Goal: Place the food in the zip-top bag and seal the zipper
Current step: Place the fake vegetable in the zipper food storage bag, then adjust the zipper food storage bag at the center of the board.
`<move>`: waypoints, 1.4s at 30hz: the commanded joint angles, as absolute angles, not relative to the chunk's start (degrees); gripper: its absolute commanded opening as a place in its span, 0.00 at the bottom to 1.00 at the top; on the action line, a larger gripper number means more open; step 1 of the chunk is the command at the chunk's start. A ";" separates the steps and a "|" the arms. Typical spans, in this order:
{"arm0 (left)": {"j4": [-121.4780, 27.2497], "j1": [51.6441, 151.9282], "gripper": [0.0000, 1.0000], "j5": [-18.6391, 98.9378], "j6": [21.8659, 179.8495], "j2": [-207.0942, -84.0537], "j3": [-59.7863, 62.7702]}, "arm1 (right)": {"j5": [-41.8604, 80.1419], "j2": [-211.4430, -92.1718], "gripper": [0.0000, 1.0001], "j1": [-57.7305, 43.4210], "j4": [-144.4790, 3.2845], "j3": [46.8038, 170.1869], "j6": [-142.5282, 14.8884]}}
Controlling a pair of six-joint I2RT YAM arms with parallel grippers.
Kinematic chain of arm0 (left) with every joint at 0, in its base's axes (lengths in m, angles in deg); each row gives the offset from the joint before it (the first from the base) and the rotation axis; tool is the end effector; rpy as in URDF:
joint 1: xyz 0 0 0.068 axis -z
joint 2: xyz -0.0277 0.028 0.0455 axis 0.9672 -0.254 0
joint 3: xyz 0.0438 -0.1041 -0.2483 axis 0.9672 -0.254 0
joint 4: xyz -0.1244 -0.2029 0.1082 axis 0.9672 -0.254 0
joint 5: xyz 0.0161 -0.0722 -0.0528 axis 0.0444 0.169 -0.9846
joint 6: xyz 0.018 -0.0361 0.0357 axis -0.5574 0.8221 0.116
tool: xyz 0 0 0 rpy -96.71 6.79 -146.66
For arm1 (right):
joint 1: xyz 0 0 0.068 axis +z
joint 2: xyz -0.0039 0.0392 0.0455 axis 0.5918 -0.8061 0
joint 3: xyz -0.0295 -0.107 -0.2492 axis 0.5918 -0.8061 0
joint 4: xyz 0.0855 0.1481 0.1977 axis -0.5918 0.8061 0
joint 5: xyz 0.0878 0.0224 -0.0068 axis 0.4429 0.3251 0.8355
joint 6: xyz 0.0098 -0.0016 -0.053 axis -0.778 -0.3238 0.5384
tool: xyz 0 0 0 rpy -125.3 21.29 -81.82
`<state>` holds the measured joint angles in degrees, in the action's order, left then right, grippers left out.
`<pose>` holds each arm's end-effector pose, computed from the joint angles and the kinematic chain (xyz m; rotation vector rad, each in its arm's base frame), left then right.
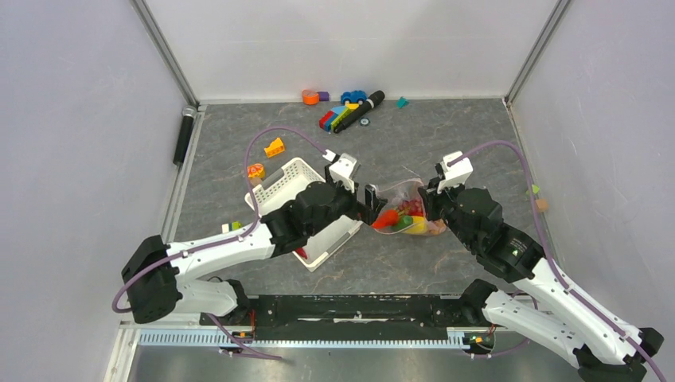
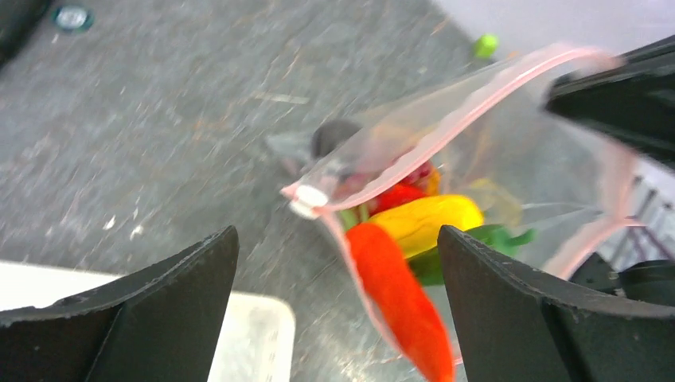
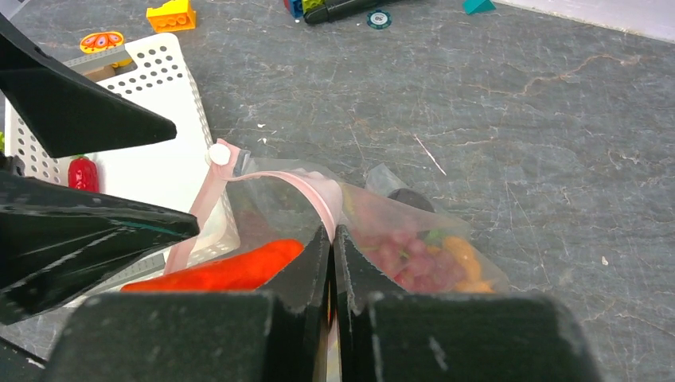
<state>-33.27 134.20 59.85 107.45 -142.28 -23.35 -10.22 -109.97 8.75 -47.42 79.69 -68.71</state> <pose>0.1579 -0.2482 0.2998 0.4781 1.7278 -0.8134 0.1177 0.0992 0.3424 -0.2719 1.8264 0.3436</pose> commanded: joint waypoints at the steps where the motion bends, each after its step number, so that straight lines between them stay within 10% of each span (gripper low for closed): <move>1: -45.26 133.80 1.00 68.17 112.20 -145.07 -19.50 | -11.60 -110.00 0.07 8.74 -49.21 82.40 -68.81; 4: -44.67 133.77 0.99 65.47 112.55 -147.06 -19.28 | -11.57 -110.12 0.07 8.72 -49.02 82.69 -68.84; 9: -44.48 133.73 0.70 68.03 113.57 -151.54 -16.77 | -11.25 -109.81 0.07 8.72 -48.84 82.52 -68.80; 15: -48.93 133.72 0.02 70.03 111.93 -157.47 -8.82 | -12.31 -110.07 0.07 8.74 -45.68 83.64 -69.61; 42: -53.35 133.73 0.02 66.78 95.41 -159.64 18.35 | -13.74 -113.39 0.09 8.71 -18.22 101.10 -69.83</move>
